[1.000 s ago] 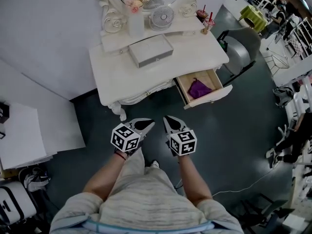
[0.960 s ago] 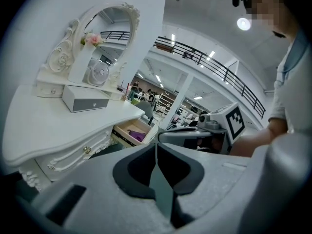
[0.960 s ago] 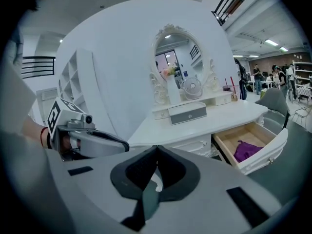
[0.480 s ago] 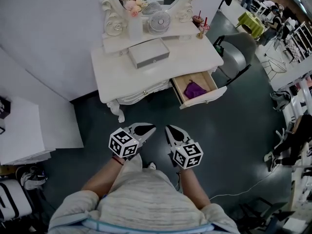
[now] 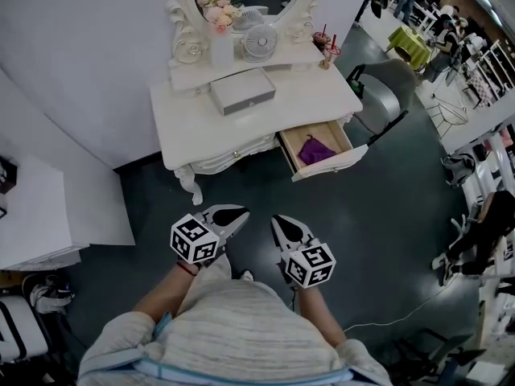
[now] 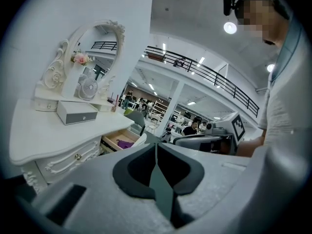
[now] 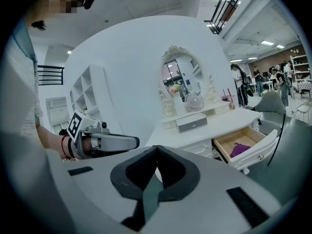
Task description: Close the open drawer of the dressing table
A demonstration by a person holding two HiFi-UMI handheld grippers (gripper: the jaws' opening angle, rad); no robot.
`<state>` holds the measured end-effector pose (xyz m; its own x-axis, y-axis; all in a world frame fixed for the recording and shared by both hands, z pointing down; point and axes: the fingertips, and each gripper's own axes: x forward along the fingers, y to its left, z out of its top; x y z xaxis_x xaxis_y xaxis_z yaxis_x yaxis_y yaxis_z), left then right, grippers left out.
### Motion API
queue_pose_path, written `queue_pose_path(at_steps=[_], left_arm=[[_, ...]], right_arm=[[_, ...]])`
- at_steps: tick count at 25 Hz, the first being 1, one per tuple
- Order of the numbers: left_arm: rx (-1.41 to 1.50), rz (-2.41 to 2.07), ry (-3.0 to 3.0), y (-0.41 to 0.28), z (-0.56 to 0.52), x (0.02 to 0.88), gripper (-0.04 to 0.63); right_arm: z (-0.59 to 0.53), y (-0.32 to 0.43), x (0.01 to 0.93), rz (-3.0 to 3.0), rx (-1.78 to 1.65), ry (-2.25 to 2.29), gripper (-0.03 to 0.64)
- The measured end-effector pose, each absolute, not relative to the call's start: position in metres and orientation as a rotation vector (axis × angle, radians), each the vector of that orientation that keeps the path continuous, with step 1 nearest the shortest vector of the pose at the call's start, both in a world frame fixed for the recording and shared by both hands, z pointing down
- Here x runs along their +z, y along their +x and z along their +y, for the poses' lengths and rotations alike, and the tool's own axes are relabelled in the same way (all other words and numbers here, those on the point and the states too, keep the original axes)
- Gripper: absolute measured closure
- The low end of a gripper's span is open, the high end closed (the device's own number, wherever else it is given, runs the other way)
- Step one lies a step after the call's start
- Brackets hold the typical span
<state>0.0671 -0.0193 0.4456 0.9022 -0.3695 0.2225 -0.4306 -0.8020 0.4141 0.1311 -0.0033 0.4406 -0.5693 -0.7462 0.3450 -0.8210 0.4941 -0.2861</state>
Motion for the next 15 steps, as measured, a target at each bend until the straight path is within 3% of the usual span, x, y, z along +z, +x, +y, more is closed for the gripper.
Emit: queue_pose_path(at_steps=[15], left_arm=[[0.189, -0.567, 2.627, 0.0729, -0.0134, 0.4363, 0.572]], right_arm=[[-0.0002, 0.1280, 0.4299, -2.587, 0.616, 1.361, 0.607]])
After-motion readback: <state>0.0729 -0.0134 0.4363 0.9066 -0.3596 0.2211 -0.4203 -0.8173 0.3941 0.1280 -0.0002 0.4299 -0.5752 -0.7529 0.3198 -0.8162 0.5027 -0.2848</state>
